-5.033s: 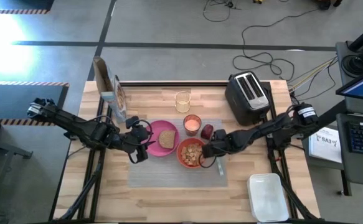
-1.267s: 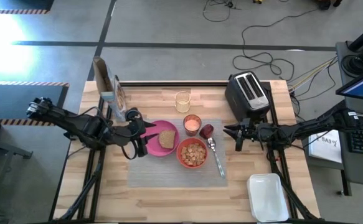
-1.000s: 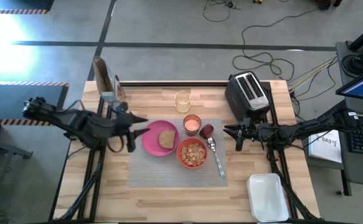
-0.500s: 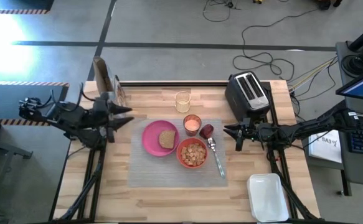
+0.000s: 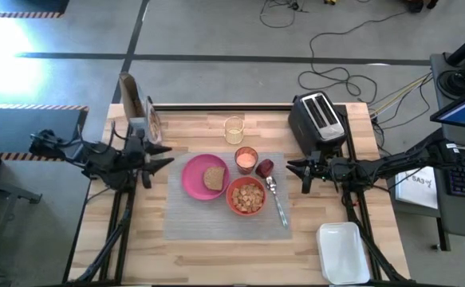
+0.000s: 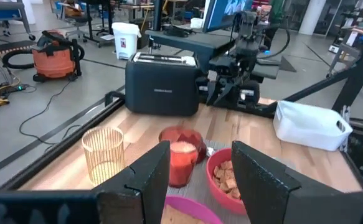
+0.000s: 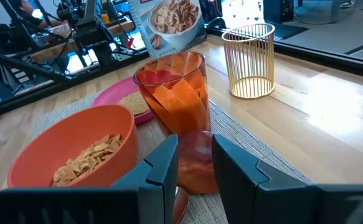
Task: Arrange a breakfast setting
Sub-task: Return to Home Position
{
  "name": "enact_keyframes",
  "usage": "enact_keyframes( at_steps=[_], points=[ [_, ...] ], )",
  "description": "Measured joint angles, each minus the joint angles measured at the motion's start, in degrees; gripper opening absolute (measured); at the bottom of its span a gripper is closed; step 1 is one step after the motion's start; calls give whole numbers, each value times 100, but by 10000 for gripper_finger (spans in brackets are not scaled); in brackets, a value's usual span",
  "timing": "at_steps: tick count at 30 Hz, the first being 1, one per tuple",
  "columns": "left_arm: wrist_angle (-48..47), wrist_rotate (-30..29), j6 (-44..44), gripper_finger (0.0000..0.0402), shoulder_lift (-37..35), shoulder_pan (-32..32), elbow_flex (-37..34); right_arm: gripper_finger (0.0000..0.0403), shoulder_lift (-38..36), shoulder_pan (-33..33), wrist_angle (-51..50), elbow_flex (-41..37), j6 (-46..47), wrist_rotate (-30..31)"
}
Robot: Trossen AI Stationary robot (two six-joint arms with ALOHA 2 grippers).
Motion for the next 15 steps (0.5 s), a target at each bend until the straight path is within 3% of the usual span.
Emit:
enact_keyframes(
  at_steps=[15],
  points=[
    [198,-11,0,155,-2399,0,-2975,86,0,0,0,-2,0,0]
  ],
)
